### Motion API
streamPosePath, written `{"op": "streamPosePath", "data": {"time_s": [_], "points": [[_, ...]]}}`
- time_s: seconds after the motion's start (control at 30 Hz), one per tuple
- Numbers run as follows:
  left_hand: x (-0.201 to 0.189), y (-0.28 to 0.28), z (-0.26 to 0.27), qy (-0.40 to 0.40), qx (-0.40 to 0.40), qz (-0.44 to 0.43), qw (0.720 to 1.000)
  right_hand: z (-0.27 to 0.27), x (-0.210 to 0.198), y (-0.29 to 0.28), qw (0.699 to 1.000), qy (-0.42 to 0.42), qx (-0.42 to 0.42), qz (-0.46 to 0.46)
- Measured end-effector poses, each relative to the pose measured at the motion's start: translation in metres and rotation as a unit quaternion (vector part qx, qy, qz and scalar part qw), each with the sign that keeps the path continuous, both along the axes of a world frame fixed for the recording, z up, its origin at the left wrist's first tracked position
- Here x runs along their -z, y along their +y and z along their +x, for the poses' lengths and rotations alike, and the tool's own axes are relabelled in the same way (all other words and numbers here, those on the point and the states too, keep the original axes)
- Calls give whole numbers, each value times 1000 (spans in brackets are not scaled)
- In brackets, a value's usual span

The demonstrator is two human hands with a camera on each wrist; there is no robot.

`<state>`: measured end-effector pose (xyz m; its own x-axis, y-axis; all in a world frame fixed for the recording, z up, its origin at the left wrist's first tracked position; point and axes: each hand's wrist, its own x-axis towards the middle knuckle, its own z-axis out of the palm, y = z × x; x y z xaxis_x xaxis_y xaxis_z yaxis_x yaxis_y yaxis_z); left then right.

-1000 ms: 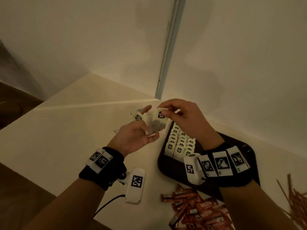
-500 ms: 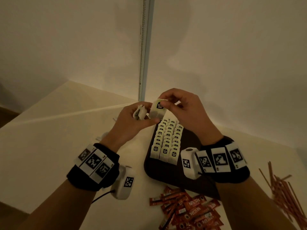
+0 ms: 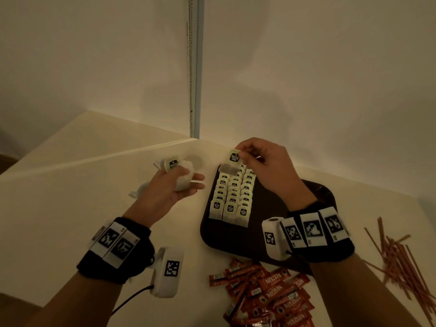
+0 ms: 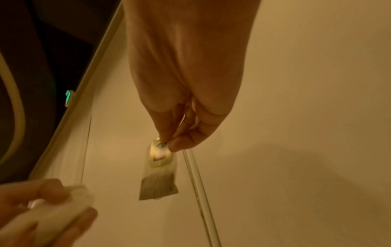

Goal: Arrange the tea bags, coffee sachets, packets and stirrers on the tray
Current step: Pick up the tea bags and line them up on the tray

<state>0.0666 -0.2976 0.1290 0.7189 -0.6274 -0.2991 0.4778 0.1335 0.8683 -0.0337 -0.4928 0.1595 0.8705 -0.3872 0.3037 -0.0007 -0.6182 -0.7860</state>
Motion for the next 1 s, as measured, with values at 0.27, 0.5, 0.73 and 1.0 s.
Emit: {"op": "streamPosePath", "data": {"time_s": [0.27,0.5,0.73,1.0], "points": [[16,19,8,56,-78,-17,995,-7,95,2,971,237,-17,-19],[28,27,12,44,-117,11,992,6,153,19,941,336,-25,26],[32,31,15,72,-104,-4,992,24,171,19,949,309,49,23],[32,27,14,91,-92,-14,992,36,179,17,953,297,64,-9]]}}
